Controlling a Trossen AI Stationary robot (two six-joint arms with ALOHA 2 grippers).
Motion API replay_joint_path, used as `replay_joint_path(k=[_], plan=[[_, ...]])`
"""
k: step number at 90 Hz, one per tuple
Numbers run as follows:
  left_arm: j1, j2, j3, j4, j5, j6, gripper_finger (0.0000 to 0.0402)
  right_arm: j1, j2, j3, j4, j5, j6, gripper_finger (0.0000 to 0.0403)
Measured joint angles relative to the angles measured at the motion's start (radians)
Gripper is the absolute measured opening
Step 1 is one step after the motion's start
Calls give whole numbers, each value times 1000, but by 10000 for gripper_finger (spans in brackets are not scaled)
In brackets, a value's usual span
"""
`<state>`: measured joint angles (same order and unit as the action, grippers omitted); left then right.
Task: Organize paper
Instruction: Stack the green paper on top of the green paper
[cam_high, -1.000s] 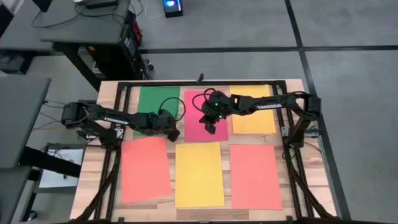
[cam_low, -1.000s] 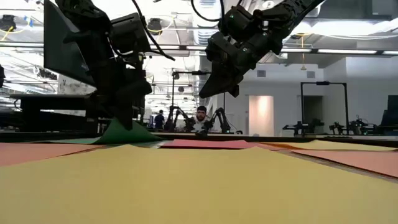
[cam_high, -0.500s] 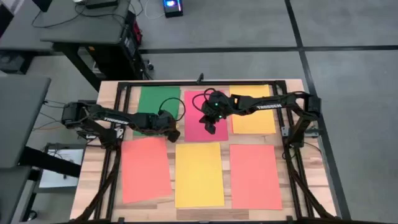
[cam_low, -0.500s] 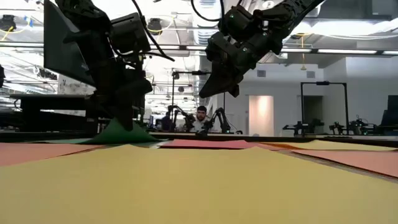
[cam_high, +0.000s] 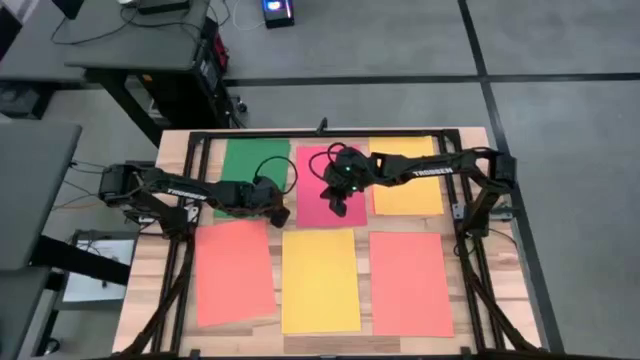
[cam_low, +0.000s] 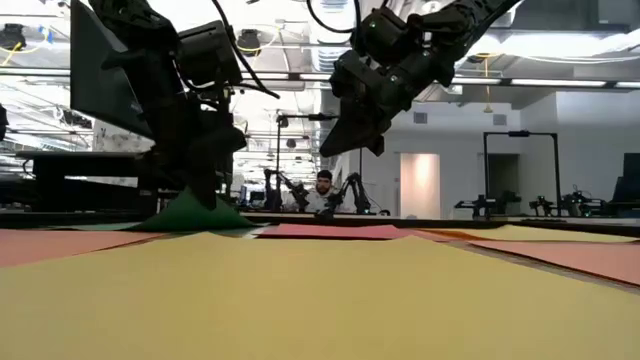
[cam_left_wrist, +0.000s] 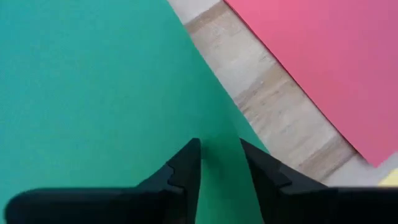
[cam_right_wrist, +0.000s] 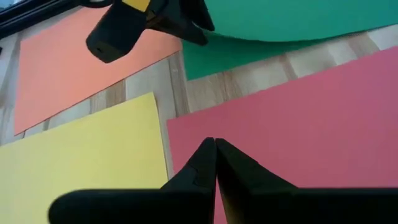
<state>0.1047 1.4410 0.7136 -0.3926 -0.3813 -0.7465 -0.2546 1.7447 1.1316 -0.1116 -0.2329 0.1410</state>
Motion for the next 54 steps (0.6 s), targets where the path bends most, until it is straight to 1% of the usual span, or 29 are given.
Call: replay_joint_path(k=[34,44,54], plan=[[0,0,0,10,10,9,159,0,0,0,0,0,0,0],[0,-1,14,7,11,22,174,0,0,0,0,0,0,0],[0,-2,50,-5,11,66,181,0,0,0,0,0,-3,0]])
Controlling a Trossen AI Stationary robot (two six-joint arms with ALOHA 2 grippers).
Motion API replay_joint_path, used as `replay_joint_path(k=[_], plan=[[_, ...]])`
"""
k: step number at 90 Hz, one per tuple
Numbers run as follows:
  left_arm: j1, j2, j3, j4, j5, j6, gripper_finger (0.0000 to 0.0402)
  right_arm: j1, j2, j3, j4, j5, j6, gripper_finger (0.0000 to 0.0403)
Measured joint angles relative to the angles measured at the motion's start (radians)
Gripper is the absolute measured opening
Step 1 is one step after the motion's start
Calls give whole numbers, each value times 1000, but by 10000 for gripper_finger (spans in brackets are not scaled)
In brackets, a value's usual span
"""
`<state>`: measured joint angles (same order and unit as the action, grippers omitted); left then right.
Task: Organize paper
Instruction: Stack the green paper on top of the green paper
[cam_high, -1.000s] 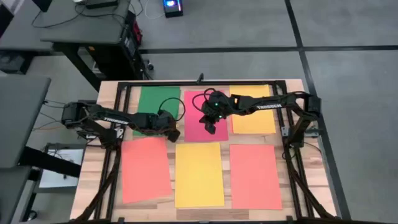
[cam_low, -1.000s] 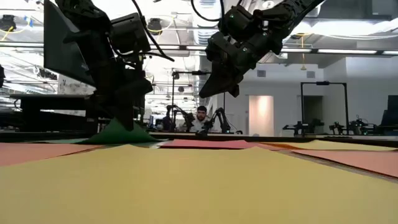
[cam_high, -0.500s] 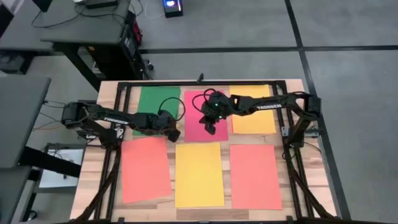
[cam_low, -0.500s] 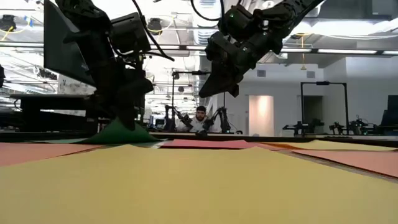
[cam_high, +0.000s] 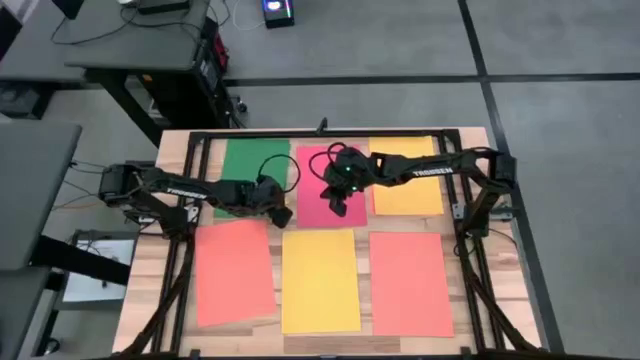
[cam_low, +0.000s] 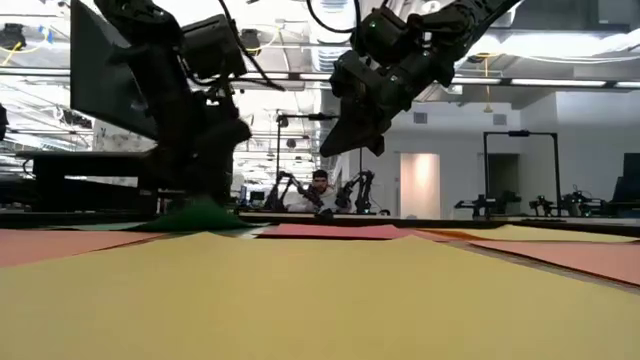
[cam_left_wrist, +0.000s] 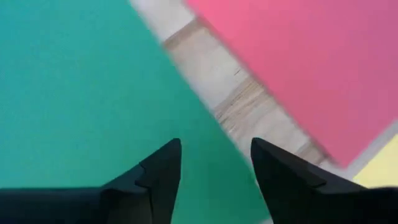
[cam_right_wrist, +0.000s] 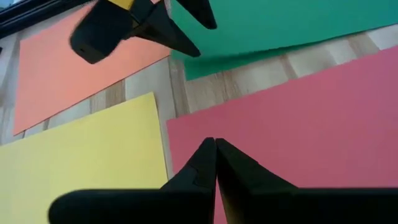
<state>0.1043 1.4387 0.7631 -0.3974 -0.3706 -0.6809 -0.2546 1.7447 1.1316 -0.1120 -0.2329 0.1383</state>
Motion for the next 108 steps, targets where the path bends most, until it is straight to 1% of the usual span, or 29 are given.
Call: replay_joint_path(k=[18,23,32,39,46,54,66,73,76,91,108], plan=[[-4,0,67,-40,1,50,183,0,0,0,0,0,-7,0],[-17,0,80,-37,45,91,183,0,0,0,-1,0,-8,0],[-58,1,88,-38,153,146,180,0,0,0,-2,0,-14,0],[-93,1,75,-46,204,178,172,0,0,0,-1,0,-15,0],[-122,2,54,-73,221,172,156,0,0,0,-1,0,-15,0],[-142,2,38,-112,230,159,128,0,0,0,0,0,-15,0],[-138,2,-9,-77,249,195,68,0,0,0,1,0,-15,0],[-128,3,-30,-47,265,193,24,0,0,0,0,0,-15,0],[-125,3,-32,-37,269,191,12,0,0,0,0,0,-15,0],[-101,3,-32,-14,276,229,3,0,0,0,0,0,-15,0],[-66,3,-32,-15,302,235,0,0,0,0,1,0,-15,0]])
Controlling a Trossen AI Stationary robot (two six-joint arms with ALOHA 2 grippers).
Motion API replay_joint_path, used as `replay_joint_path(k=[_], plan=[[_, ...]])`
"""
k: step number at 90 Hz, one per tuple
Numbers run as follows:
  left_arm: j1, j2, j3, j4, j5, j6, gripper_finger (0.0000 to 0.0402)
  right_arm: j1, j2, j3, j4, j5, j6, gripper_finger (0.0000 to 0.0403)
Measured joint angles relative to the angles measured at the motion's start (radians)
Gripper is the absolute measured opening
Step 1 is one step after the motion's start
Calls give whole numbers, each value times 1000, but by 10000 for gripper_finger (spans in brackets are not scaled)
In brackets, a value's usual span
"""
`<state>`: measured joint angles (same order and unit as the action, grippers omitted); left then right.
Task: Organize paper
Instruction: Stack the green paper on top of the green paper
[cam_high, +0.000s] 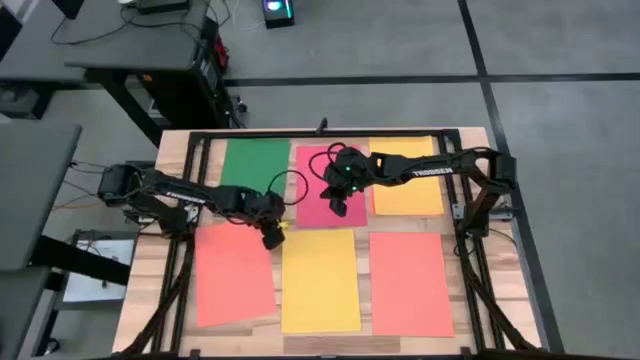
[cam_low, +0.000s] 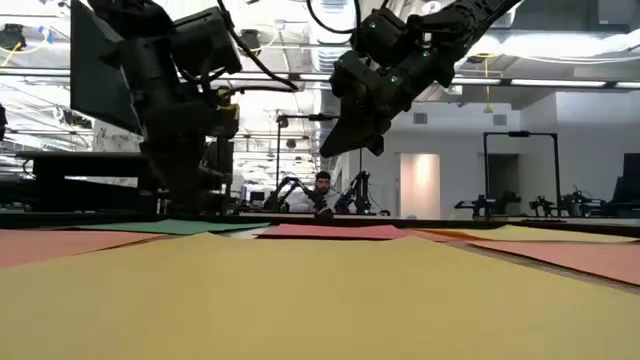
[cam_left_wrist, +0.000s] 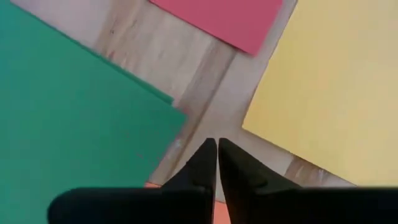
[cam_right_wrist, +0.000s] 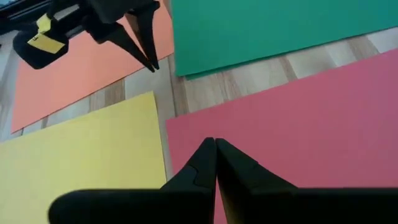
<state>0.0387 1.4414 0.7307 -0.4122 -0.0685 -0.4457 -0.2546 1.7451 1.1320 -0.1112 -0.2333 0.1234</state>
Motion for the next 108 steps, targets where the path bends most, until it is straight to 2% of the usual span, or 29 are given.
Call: replay_joint_path(k=[33,108], plan=[[36,155,6,35,58,-4,0,0,0,0,-6,0,0,0],[92,146,1,74,-2,38,0,0,0,0,-9,0,-3,0]])
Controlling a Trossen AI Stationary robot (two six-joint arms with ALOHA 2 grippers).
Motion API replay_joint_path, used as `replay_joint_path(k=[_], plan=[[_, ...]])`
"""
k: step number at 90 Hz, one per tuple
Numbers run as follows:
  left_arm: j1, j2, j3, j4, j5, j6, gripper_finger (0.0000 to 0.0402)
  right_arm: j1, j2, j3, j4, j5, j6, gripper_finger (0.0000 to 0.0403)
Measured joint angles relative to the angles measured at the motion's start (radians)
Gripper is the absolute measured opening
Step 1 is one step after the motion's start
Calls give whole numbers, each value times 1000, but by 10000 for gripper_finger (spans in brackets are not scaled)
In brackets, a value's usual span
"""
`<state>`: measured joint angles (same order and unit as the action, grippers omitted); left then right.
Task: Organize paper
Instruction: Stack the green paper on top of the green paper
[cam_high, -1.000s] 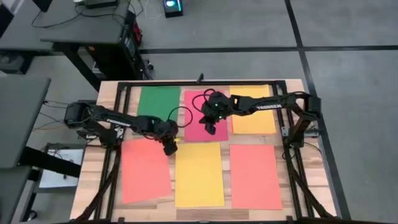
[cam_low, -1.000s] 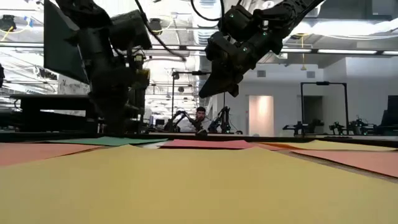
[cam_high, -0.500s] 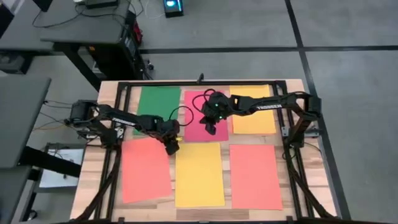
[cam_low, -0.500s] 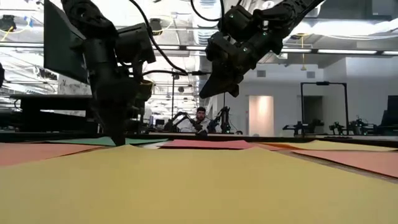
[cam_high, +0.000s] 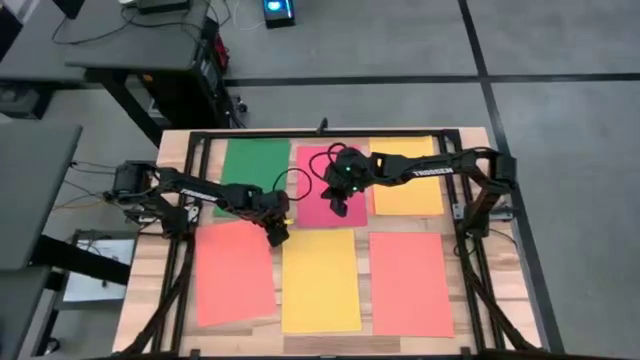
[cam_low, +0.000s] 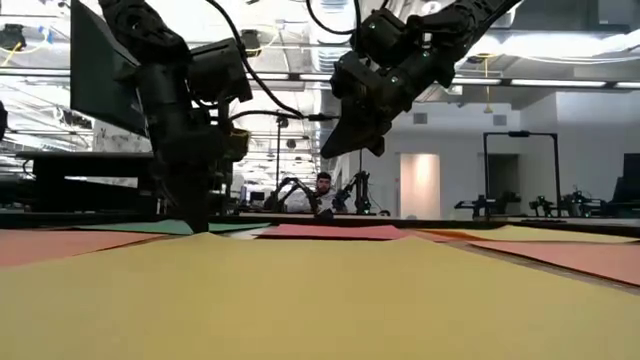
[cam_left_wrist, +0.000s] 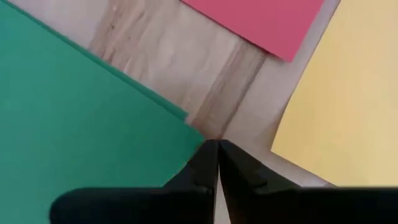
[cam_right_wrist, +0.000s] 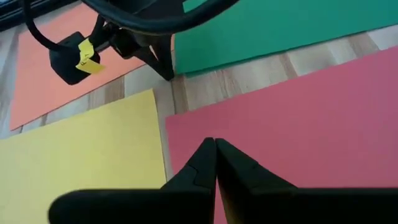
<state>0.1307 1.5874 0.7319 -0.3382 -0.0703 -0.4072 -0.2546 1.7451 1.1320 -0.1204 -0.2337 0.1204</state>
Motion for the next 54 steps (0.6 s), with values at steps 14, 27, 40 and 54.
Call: replay_joint_path(k=[14,27,40,54], plan=[[16,0,0,2,-15,0,0,0,0,0,0,0,3,0],[20,0,0,5,-36,-1,0,0,0,0,0,0,3,0],[20,0,-1,21,-35,-1,0,0,0,0,0,0,3,0],[14,0,-2,48,-31,-2,0,0,0,0,0,0,3,0]])
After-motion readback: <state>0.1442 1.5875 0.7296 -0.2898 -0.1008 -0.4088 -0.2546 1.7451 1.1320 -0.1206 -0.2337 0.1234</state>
